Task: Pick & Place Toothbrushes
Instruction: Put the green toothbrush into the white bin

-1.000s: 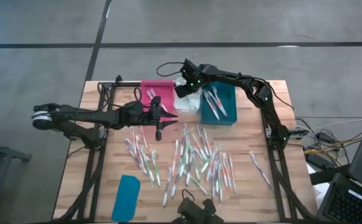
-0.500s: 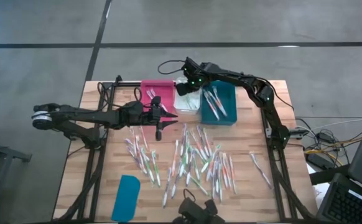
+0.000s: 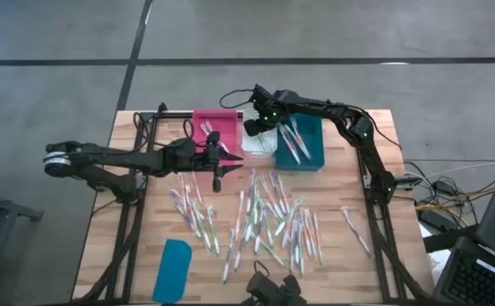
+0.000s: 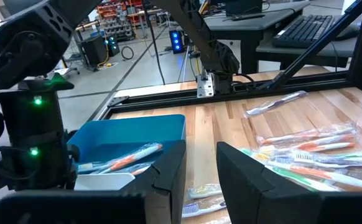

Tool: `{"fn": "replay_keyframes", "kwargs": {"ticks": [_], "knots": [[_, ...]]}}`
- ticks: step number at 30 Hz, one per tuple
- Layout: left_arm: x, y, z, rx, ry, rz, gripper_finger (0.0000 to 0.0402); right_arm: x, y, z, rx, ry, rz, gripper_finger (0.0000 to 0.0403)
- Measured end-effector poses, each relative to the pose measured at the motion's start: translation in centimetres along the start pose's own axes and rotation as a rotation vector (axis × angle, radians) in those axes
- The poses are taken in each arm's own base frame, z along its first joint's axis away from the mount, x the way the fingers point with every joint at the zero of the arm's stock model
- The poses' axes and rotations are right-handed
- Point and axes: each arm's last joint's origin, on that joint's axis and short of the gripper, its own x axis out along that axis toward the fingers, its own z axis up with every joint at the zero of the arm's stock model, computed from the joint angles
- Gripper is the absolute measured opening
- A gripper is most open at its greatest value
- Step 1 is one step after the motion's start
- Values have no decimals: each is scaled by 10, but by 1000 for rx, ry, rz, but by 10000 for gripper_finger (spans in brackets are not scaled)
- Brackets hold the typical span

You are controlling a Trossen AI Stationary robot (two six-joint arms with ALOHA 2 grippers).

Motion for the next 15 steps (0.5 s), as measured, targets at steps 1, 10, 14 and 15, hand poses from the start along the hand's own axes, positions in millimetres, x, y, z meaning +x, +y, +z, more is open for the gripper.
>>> {"fn": "replay_keyframes", "kwargs": {"ticks": [1,10,14,15], "knots": [[0,0,0,0,0,0,94,0,0,0,-5,0,1,8],[0,0,0,0,0,0,94,-5,4,4,-34,-13,16,14],[0,0,0,0,0,0,94,-5,4,3,-37,-2,29,41],[0,0,0,0,0,0,94,-5,4,3,-38,0,29,50]]}}
